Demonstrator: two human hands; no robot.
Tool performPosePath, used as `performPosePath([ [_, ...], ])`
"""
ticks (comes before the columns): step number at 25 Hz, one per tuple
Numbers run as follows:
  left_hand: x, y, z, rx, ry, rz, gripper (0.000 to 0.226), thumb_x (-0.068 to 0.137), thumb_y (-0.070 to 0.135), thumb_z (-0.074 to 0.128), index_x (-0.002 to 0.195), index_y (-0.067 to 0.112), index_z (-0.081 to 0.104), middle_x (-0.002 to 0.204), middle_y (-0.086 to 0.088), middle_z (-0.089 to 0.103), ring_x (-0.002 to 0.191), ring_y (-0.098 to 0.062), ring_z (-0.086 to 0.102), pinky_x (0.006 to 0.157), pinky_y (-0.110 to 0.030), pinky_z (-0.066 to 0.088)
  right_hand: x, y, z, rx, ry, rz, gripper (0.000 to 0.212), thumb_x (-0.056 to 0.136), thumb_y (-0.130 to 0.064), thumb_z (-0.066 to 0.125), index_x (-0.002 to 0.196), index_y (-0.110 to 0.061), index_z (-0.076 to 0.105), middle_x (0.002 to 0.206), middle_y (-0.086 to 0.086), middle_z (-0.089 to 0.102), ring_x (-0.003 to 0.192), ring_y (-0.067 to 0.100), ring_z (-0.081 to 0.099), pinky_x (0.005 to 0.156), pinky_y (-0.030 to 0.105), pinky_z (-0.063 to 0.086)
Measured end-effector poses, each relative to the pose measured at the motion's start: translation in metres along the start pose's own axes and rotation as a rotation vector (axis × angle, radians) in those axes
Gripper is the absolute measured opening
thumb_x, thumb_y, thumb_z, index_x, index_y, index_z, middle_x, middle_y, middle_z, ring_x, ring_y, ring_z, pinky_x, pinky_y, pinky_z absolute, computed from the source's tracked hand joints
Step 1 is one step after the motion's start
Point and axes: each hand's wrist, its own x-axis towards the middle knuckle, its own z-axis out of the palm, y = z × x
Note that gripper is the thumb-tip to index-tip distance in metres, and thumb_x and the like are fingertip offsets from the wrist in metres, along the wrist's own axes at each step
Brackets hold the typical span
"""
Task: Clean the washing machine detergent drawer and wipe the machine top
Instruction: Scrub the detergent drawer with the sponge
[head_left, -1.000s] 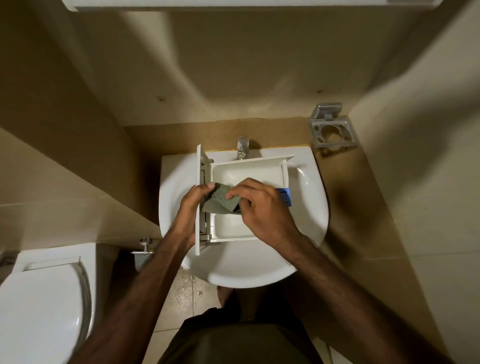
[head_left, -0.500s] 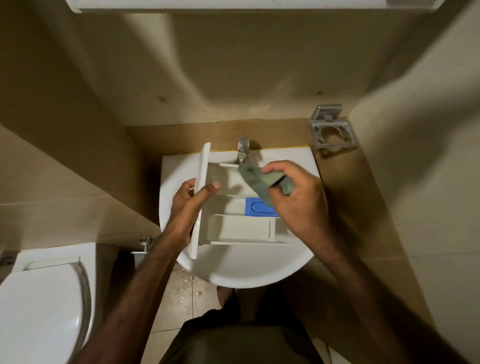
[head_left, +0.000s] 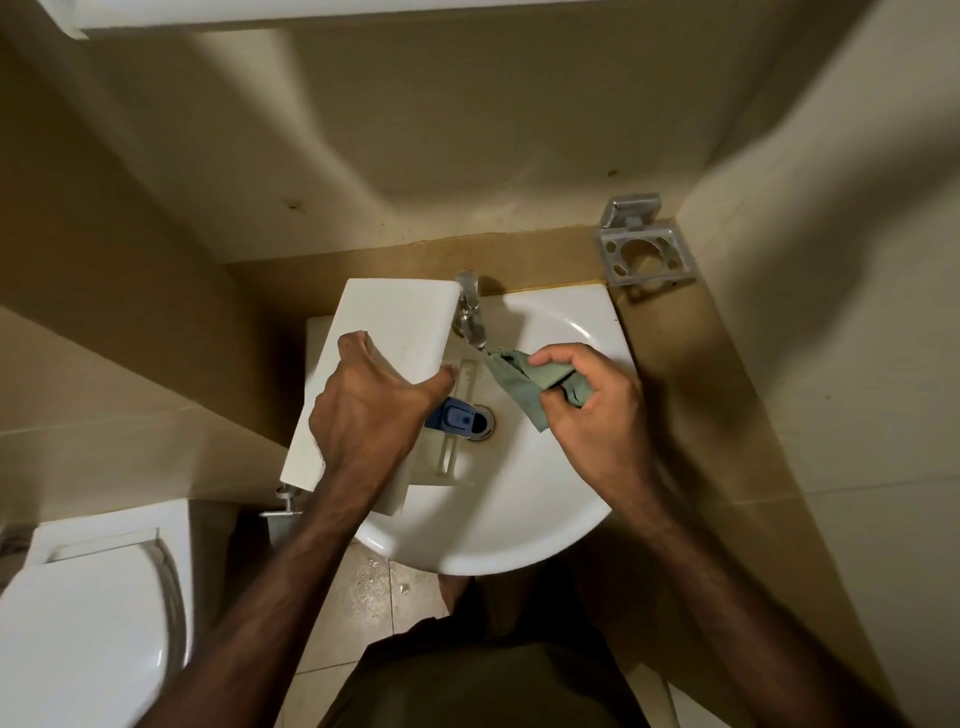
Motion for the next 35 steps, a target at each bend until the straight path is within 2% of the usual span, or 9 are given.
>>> performPosePath([
  [10,0.006,-0.025,0.008,-0.094,-0.061,-0.079,0.083,0.07,0.066,0.08,0.131,0.021,0.046,0.106,0.003,0.056,0.095,-0.023,0.055,0.083,-0.038,0.05,-0.003,-0.002,-0.004,0.023,0.006,0.045,0.035,0.082,0.007,0.065,0.107,-0.016,0.074,0.106,-0.019,0.072,0.105,-0.002,0.066,0.088,0.034,0.059],
  [13,0.013,-0.047,0.011,-0.569,-0.24,-0.215,0.069,0.069,0.055,0.085,0.124,0.022,0.06,0.103,-0.005,0.073,0.102,-0.033,0.07,0.077,-0.038,0.059,-0.005,-0.008,-0.006,0.024,0.01,0.043,0.037,0.086,0.004,0.065,0.114,-0.018,0.073,0.113,-0.015,0.072,0.111,0.0,0.065,0.093,0.036,0.058],
  [16,0.002,-0.056,0.007,-0.893,-0.47,-0.301,0.028,0.092,0.041,0.071,0.118,0.03,0.067,0.101,0.017,0.079,0.107,-0.006,0.073,0.082,-0.026,0.053,-0.006,-0.012,-0.006,0.074,-0.008,0.033,0.041,0.092,0.003,0.064,0.122,-0.024,0.07,0.119,-0.03,0.066,0.113,0.007,0.067,0.086,0.046,0.061],
  [19,-0.005,-0.066,0.015,-1.005,-0.54,-0.387,0.044,0.088,0.061,0.062,0.124,0.037,0.069,0.121,0.01,0.076,0.117,-0.014,0.07,0.102,-0.041,0.052,-0.007,-0.017,-0.002,0.142,-0.049,-0.038,0.048,0.082,0.018,0.059,0.11,-0.017,0.073,0.115,-0.021,0.067,0.106,0.02,0.069,0.074,0.05,0.062],
  [22,-0.008,-0.063,0.019,-1.124,-0.529,-0.449,0.043,0.097,0.057,0.048,0.119,0.029,0.072,0.109,-0.003,0.08,0.095,-0.021,0.077,0.078,-0.037,0.063,-0.015,-0.023,0.01,0.148,-0.166,-0.151,0.053,0.066,0.028,0.05,0.095,-0.008,0.076,0.111,-0.002,0.07,0.107,0.019,0.068,0.066,0.037,0.059],
  [25,-0.005,-0.062,0.025,-1.113,-0.573,-0.397,0.05,0.102,0.056,0.042,0.124,0.022,0.07,0.109,-0.009,0.079,0.095,-0.024,0.077,0.074,-0.033,0.063,-0.018,-0.02,0.026,0.012,-0.308,-0.229,0.05,0.072,0.022,0.05,0.098,-0.011,0.078,0.117,-0.003,0.069,0.095,0.009,0.066,0.067,0.019,0.049],
  [31,0.0,-0.057,0.019,-1.054,-0.551,-0.268,0.03,0.106,0.038,0.042,0.112,0.027,0.069,0.096,0.009,0.08,0.087,-0.005,0.076,0.074,-0.025,0.058,-0.02,-0.027,0.047,-0.581,-0.347,-0.357,0.028,0.087,-0.04,0.061,0.095,-0.018,0.078,0.114,-0.004,0.067,0.089,0.019,0.063,0.06,0.034,0.055],
  [34,0.0,-0.059,0.021,-1.051,-0.561,-0.224,0.026,0.108,0.028,0.04,0.11,0.025,0.065,0.085,0.017,0.079,0.077,0.005,0.073,0.061,-0.011,0.054,-0.026,-0.032,0.058,-0.745,-0.357,-0.411,0.018,0.072,-0.016,0.086,0.086,-0.012,0.074,0.102,0.004,0.066,0.076,0.023,0.061,0.048,0.031,0.046],
  [35,-0.001,-0.056,0.019,-1.048,-0.565,-0.225,0.025,0.109,0.027,0.04,0.109,0.025,0.065,0.083,0.019,0.078,0.074,0.007,0.072,0.058,-0.009,0.052,-0.027,-0.033,0.061,-0.773,-0.351,-0.441,0.03,0.059,-0.002,0.09,0.082,-0.011,0.073,0.097,0.005,0.066,0.073,0.024,0.061,0.045,0.03,0.041],
])
